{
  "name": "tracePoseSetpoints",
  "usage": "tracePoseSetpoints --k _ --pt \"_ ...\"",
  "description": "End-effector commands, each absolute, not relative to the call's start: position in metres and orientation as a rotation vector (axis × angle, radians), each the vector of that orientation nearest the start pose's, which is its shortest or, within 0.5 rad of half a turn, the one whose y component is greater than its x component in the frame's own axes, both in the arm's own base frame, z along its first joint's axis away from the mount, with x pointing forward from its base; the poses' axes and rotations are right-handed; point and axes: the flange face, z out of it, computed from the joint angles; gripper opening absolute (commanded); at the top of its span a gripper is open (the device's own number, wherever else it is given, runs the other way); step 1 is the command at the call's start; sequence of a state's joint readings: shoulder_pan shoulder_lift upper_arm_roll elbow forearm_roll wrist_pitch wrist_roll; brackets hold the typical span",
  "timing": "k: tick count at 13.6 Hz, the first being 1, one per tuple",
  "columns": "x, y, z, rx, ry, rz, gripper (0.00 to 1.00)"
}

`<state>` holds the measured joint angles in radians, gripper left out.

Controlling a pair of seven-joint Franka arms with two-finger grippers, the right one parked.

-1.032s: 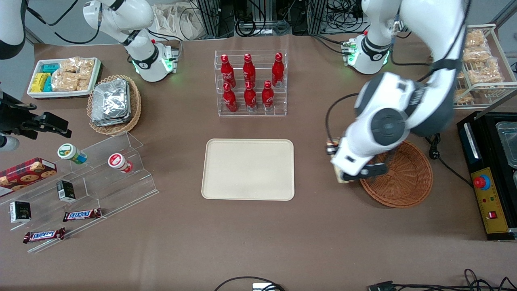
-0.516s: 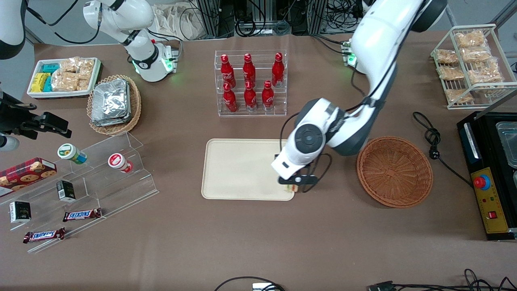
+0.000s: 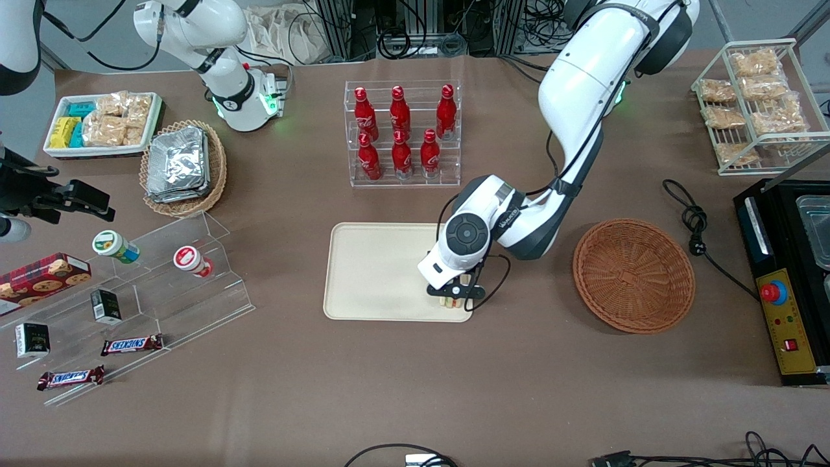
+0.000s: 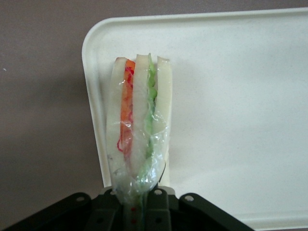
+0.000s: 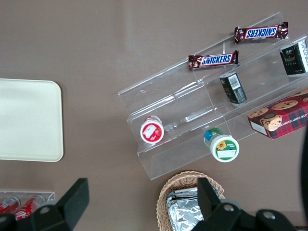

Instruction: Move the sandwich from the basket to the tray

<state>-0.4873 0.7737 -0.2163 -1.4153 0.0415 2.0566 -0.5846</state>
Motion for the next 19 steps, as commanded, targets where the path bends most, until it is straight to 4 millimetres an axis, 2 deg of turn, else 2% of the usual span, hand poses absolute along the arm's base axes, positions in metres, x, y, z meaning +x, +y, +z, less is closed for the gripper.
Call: tracePoseSetpoints --k 1,3,5,6,8,9,10,12,14,15,16,19 --pt "0.569 -0.442 0.244 -3.145 0.164 0.23 1.0" --pt "0.571 -0.44 0.251 -3.145 0.161 0.224 1.0" --pt "0.575 -0.435 0.27 -3.151 0.141 0.206 1.0" --pt "0.577 -0.43 0.285 -3.148 0.121 0.196 1.0" --pt "0.583 -0.408 0.326 -3.129 0.077 0.2 1.0" --pt "0.58 -0.394 0.341 -3.102 0.052 0.226 1.0" --pt "0.572 -0.373 0.349 -3.069 0.035 0.232 1.0" --pt "0.537 -0.343 0.357 -2.975 0.088 0.186 1.0" --pt "0.517 -0.294 0.365 -2.964 0.025 0.175 1.0" --pt "0.503 -0.279 0.373 -2.964 0.036 0.152 1.0" --pt "0.495 -0.265 0.385 -2.964 0.059 0.135 1.0" --pt "0.504 -0.18 0.418 -2.965 0.201 0.193 1.0"
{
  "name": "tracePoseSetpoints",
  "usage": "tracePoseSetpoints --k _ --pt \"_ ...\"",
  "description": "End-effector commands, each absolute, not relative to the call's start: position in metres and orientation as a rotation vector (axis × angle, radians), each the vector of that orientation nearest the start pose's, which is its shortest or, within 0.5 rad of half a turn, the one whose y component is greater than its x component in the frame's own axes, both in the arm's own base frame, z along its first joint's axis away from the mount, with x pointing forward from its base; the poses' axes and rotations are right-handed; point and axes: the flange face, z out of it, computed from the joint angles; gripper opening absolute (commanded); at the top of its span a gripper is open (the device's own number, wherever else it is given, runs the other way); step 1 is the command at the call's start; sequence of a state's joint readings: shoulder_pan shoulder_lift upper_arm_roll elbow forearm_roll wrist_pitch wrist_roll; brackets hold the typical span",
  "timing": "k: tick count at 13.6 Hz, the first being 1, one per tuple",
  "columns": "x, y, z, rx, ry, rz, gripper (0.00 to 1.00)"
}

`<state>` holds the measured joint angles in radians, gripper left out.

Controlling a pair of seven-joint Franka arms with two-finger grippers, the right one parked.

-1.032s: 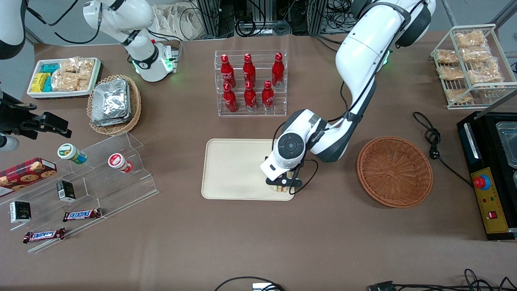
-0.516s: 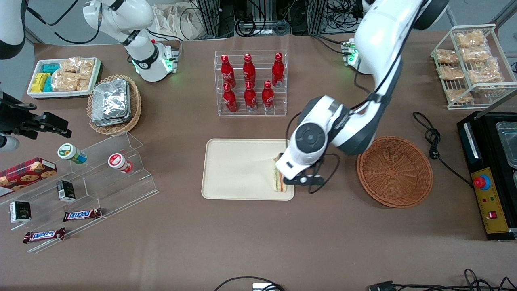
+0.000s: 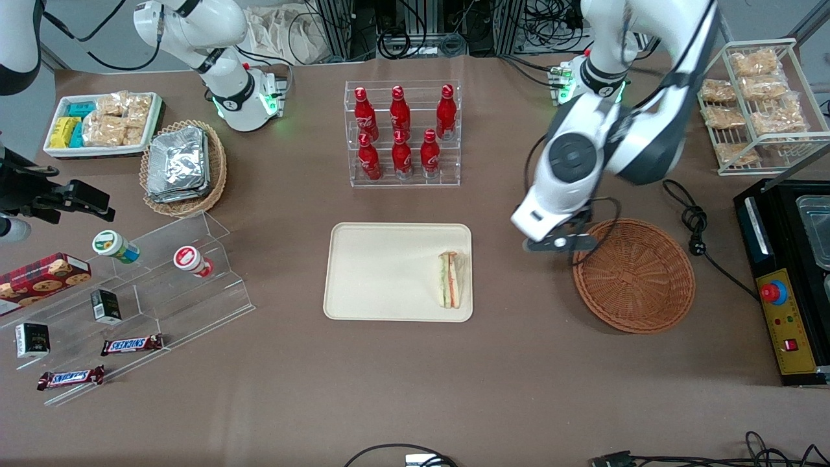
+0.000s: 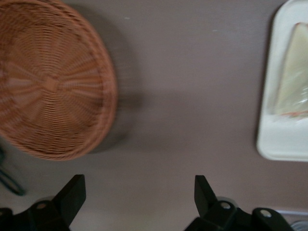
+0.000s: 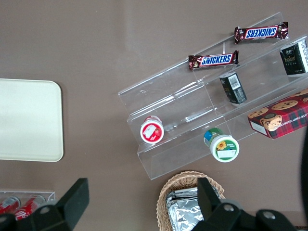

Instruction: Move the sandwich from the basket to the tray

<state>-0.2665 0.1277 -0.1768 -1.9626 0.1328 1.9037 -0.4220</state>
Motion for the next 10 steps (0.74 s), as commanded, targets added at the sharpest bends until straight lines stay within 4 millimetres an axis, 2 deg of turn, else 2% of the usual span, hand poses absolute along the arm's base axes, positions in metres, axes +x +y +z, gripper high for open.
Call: tracePoseSetpoints --k 1,2,4,5,7,10 --pt "0.506 -0.156 0.43 -2.976 0.188 0.22 1.0" --pt "0.509 -0.138 0.441 -2.972 0.17 0.252 1.0" --pt "0.527 -0.097 0.474 -2.984 0.131 0.285 1.0" --pt "0.536 -0.088 0.49 -2.988 0.124 0.294 1.0" --pt "0.548 -0.082 0.508 -2.991 0.117 0.315 1.0" --pt "0.563 -0.084 0.524 -3.011 0.121 0.258 1.0"
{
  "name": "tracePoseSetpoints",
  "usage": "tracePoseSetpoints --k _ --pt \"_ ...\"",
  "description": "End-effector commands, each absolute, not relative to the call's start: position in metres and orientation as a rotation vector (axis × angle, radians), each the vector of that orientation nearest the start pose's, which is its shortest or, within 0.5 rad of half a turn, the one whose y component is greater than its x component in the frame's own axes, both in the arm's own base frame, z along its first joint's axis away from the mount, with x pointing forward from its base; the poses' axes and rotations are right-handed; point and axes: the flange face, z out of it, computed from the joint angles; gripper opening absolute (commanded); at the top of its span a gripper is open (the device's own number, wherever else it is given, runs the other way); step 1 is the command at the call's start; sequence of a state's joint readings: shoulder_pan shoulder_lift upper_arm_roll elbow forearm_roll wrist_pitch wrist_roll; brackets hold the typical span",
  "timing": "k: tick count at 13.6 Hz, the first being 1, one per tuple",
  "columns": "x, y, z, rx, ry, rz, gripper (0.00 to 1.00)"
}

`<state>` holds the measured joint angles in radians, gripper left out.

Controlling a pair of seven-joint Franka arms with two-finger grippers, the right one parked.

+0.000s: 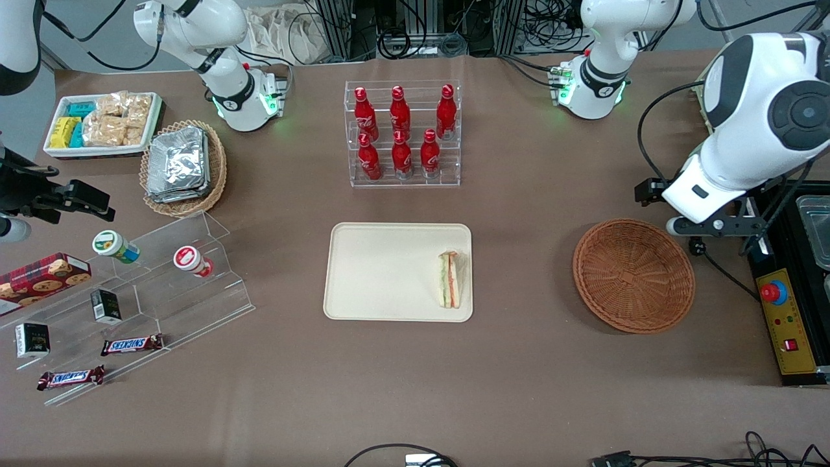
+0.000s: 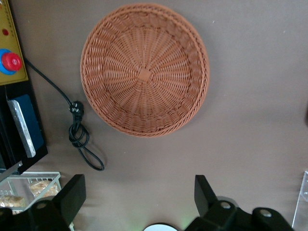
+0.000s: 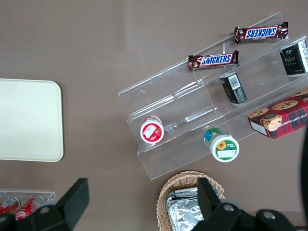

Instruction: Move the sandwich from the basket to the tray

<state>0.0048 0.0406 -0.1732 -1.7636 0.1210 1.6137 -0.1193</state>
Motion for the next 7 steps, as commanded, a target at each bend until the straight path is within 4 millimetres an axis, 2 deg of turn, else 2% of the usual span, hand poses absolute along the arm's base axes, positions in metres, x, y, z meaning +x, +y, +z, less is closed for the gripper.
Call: tracePoseSetpoints --k 1,2,5,6,7 --pt "0.565 -0.087 0.529 -3.036 0.115 0.239 1.0" --pt "0.569 -0.091 0.531 -3.063 0.114 0.232 1.0" --pt "0.615 -0.091 0.507 -3.106 0.108 0.268 1.0" --pt "0.625 -0.091 0.512 -3.111 0.102 0.237 1.0" --pt "0.629 -0.091 0.505 -3.107 0.104 0.25 1.0"
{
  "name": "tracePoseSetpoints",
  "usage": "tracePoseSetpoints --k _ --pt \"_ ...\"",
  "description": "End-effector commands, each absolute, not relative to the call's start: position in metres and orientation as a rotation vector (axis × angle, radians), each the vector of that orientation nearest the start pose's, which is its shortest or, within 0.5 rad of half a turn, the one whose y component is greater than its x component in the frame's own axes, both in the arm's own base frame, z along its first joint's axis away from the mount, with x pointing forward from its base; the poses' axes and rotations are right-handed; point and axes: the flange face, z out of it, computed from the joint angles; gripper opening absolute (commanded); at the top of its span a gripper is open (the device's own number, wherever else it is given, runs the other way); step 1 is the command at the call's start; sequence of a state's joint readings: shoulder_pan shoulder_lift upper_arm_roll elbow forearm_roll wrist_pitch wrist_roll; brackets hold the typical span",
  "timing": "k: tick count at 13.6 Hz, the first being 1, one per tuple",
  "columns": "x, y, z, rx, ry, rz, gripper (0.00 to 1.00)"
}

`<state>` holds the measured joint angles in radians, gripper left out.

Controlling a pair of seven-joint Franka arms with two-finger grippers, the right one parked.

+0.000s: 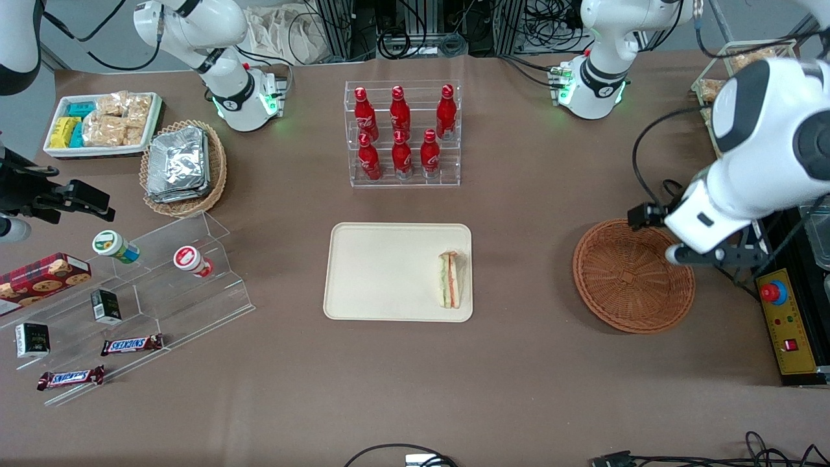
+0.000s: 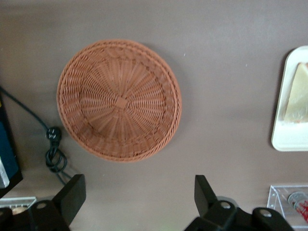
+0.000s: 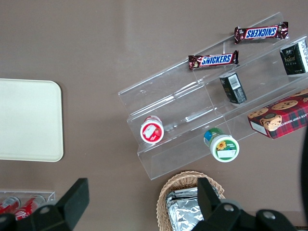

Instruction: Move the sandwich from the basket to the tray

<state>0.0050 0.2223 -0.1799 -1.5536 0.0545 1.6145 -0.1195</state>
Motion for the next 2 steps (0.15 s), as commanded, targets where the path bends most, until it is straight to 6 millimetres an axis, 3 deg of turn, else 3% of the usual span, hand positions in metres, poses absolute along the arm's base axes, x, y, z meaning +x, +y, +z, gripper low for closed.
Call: tracePoseSetpoints --k 1,2 --pt "0.6291 -0.0882 0.5087 -3.093 0.108 0.236 1.0" --pt "0.6295 -0.0864 0.5095 -3.077 0.116 0.229 1.0"
